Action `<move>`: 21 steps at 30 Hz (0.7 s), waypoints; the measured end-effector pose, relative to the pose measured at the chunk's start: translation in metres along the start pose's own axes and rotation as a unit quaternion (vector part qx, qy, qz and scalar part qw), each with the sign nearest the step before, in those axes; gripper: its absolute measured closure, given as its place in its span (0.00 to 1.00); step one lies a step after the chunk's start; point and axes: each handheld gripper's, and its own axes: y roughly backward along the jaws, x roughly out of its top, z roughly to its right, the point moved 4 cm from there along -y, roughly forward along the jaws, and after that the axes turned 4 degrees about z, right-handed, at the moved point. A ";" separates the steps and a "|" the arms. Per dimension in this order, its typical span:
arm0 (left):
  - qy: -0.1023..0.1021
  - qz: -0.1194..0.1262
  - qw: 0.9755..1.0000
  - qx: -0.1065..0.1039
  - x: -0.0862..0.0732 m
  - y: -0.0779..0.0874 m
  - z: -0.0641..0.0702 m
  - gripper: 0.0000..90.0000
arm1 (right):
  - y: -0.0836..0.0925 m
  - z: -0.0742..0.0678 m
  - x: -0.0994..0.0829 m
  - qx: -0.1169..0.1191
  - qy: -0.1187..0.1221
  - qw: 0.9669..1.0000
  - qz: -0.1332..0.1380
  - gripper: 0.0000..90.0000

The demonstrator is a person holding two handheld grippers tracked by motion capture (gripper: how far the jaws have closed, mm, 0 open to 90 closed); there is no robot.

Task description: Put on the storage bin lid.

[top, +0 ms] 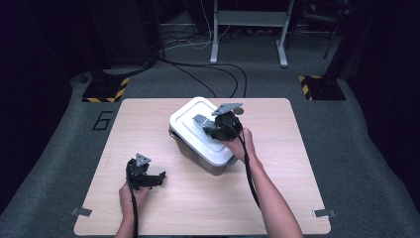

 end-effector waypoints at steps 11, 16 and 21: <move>-0.001 0.000 1.000 -0.003 0.000 0.000 0.000 0.05 | -0.001 -0.004 0.003 -0.008 0.016 1.000 -0.010 0.73; 0.002 0.004 1.000 -0.001 0.000 0.000 0.000 0.05 | -0.003 -0.004 0.002 -0.012 0.015 1.000 -0.018 0.62; 0.002 0.004 1.000 -0.001 0.000 0.000 0.000 0.05 | -0.001 -0.002 0.002 -0.020 0.005 1.000 -0.013 0.51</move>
